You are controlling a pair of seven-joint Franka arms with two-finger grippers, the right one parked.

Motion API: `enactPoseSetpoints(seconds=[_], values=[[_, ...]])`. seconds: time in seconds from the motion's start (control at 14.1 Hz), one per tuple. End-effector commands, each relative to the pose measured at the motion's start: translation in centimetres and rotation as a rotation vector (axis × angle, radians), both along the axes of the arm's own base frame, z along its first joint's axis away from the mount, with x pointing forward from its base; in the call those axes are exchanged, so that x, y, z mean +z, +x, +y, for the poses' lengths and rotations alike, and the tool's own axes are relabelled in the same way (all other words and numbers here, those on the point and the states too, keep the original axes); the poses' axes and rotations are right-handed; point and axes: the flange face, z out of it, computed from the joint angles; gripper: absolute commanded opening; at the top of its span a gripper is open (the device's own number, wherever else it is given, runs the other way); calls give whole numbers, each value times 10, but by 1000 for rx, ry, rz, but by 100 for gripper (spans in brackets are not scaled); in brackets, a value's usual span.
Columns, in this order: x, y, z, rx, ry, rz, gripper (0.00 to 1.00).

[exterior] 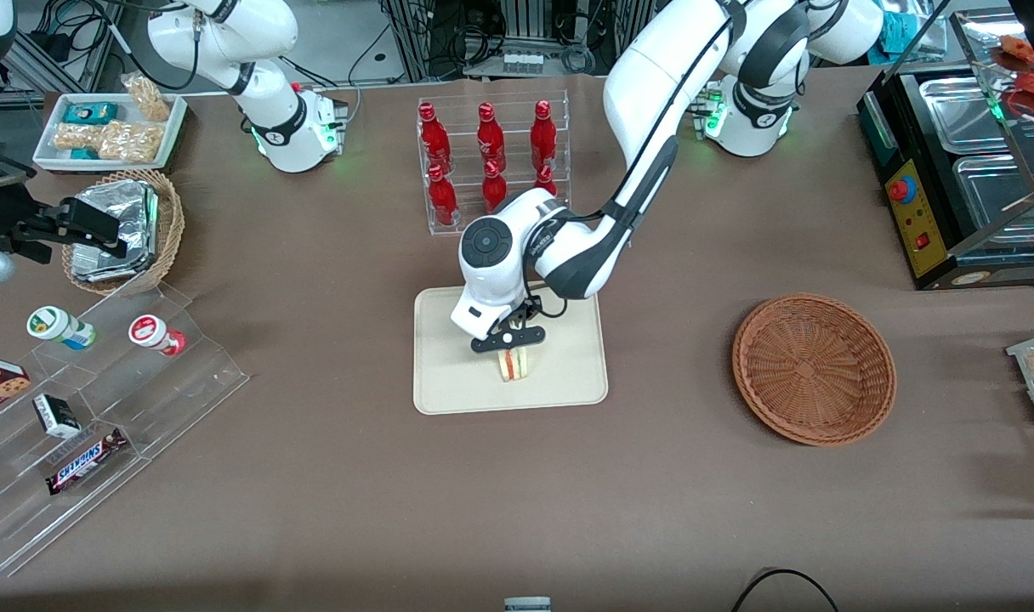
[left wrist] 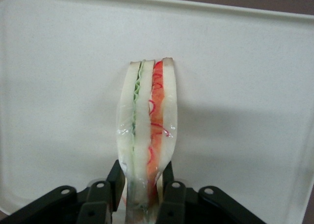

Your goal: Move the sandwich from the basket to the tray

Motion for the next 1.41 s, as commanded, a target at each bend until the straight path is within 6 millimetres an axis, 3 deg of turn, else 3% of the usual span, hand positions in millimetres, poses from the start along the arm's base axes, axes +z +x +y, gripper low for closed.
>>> enactPoseSetpoints(seconds=[0.0,0.14,0.28,0.71,0.99,1.13,1.34], values=[[42,1,6,9,19,-26,100],[75,-3,22,-32,52,-37,100],[104,7,62,-68,135,12,100],[133,56,171,39,192,91,100],[165,68,262,-16,148,122,100],[178,72,296,-43,131,132,100],[211,61,355,-90,72,131,100]])
